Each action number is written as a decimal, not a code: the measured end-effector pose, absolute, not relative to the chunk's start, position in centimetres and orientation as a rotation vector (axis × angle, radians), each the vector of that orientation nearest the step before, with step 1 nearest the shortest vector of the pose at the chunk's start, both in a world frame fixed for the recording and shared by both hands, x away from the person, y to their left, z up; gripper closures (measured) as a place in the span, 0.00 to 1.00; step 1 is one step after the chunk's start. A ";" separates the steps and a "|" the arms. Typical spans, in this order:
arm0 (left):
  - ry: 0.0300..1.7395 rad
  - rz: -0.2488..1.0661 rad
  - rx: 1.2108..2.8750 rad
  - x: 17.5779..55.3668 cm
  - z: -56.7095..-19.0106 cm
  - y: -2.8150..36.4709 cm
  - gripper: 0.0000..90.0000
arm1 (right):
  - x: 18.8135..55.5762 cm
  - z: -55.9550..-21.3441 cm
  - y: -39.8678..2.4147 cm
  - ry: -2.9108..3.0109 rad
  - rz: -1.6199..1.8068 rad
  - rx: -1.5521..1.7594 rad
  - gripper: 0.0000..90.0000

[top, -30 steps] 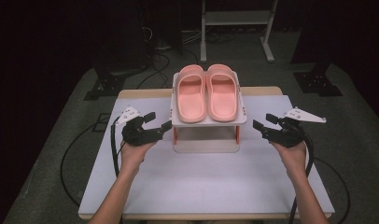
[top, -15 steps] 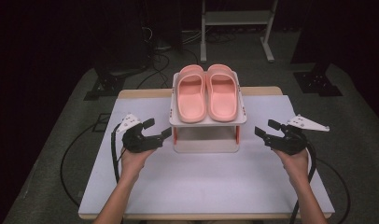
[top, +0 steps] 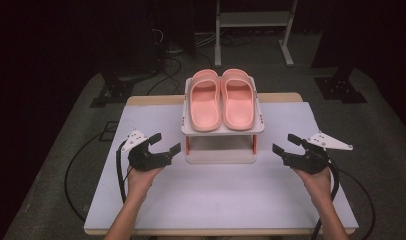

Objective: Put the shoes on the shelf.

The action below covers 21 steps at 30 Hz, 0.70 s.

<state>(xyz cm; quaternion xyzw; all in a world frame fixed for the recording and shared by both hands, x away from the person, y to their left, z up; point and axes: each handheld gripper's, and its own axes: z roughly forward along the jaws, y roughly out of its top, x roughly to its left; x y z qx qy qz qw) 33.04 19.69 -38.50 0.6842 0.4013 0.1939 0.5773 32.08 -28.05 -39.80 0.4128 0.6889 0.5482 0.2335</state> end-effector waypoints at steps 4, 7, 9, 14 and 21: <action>0.949 0.457 1.603 32.7 -38.9 19.9 0.11 | 31.7 -40.1 -28.1 1.890 1.506 1.123 0.26; 0.955 0.464 1.605 32.4 -39.3 19.8 0.10 | 31.4 -40.5 -28.2 1.886 1.499 1.144 0.24; 0.954 0.467 1.610 32.3 -39.5 19.8 0.10 | 31.2 -40.7 -28.3 1.885 1.490 1.151 0.23; 0.966 0.468 1.607 31.8 -40.1 19.9 0.10 | 30.7 -41.2 -28.6 1.880 1.493 1.148 0.23; 0.976 0.476 1.595 30.8 -40.9 20.3 0.10 | 29.7 -41.6 -28.6 1.883 1.493 1.146 0.22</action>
